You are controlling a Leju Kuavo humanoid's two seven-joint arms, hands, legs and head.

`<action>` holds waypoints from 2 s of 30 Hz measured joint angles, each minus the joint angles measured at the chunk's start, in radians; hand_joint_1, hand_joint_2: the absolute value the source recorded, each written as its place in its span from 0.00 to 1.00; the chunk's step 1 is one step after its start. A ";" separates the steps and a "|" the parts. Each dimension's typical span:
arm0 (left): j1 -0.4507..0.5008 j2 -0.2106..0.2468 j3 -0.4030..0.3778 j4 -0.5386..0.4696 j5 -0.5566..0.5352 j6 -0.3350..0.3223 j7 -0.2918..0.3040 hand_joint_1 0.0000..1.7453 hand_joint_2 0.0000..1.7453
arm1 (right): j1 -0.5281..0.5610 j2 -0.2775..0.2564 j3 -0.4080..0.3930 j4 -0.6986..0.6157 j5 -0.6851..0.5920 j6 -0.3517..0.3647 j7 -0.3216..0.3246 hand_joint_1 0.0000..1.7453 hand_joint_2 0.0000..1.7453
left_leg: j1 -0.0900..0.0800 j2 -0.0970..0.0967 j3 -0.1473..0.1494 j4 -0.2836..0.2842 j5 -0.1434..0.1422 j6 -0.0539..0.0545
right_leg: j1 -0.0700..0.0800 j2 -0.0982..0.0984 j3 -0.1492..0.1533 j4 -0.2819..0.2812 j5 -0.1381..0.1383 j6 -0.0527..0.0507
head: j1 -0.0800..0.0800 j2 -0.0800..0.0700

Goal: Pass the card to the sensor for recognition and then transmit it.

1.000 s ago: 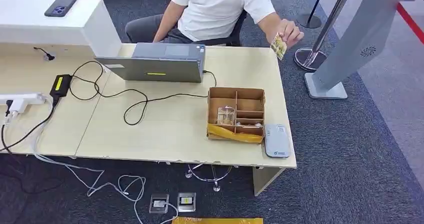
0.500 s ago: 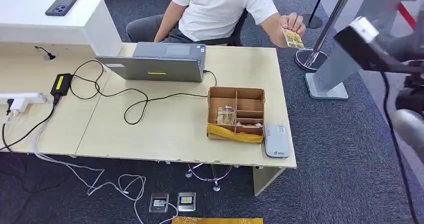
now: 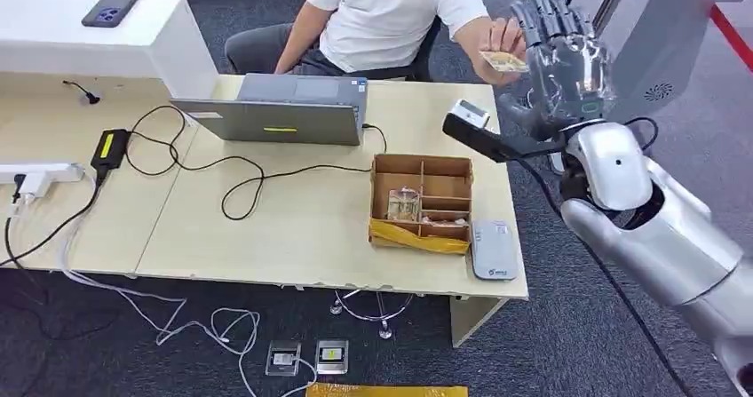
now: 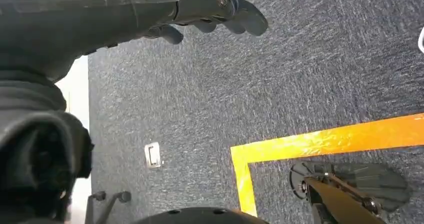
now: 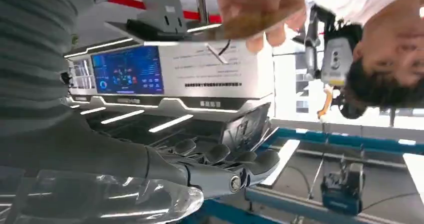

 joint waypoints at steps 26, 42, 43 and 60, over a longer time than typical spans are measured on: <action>0.015 0.013 -0.018 0.000 0.018 0.000 0.003 0.00 0.00 | -0.037 0.142 0.204 0.274 -0.064 -0.023 -0.044 1.00 1.00 | 0.000 0.002 0.001 0.000 0.000 0.000 | 0.000 0.001 0.000 0.000 0.000 0.000 | 0.000 0.000; 0.016 0.024 -0.018 0.000 0.022 -0.005 0.003 0.00 0.00 | -0.048 0.146 0.223 0.299 -0.076 -0.040 -0.035 1.00 1.00 | 0.000 0.002 0.001 0.000 0.000 0.000 | 0.000 0.001 0.000 0.000 0.000 0.000 | 0.000 0.000; 0.016 0.024 -0.018 0.000 0.023 -0.004 0.003 0.00 0.00 | -0.049 0.148 0.223 0.300 -0.076 -0.041 -0.034 1.00 1.00 | 0.000 0.002 0.001 0.000 0.000 0.000 | 0.000 0.002 0.000 0.000 0.000 0.000 | 0.000 0.000; 0.022 0.026 -0.014 0.000 0.081 0.008 0.000 0.00 0.00 | 0.117 0.096 0.147 0.256 -0.166 -0.315 0.008 1.00 1.00 | 0.000 0.002 0.003 0.001 -0.001 -0.001 | 0.000 0.002 0.001 0.000 0.000 0.000 | 0.000 0.000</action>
